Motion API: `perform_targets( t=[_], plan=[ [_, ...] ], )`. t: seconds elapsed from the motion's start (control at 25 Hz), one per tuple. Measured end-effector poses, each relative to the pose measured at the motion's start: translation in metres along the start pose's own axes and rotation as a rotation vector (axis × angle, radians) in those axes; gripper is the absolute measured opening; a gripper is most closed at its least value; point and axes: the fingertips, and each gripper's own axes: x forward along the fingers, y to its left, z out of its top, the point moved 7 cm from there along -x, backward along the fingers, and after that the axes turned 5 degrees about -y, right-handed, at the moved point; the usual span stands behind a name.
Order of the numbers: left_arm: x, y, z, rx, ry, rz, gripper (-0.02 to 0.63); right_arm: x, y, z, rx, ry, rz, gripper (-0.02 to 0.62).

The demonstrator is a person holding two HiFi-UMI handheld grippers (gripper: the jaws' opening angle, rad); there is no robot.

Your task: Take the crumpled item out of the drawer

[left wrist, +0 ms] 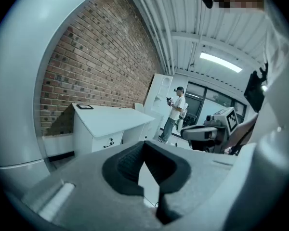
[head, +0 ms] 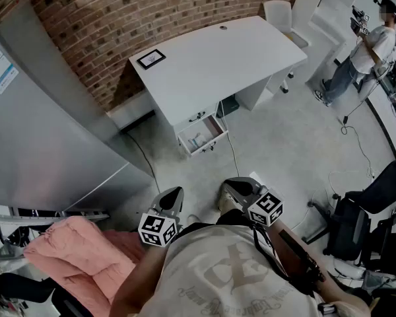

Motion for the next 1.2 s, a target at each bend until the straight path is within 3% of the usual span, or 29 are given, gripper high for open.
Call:
perform_targets(
  t=[0.24, 0.48, 1.2],
  plan=[
    [-0.002, -0.008, -0.005, -0.008, 0.0, -0.024, 0.003, -0.009, 0.007, 0.006, -0.024, -0.012, 0.008, 0.008],
    [0.001, -0.017, -0.007, -0.001, 0.001, -0.043, 0.003, -0.023, 0.0, -0.003, -0.014, -0.013, -0.065, 0.008],
    [-0.014, 0.004, -0.011, -0.017, -0.003, 0.012, 0.003, 0.005, 0.0, -0.004, -0.025, 0.002, -0.052, 0.008]
  ],
)
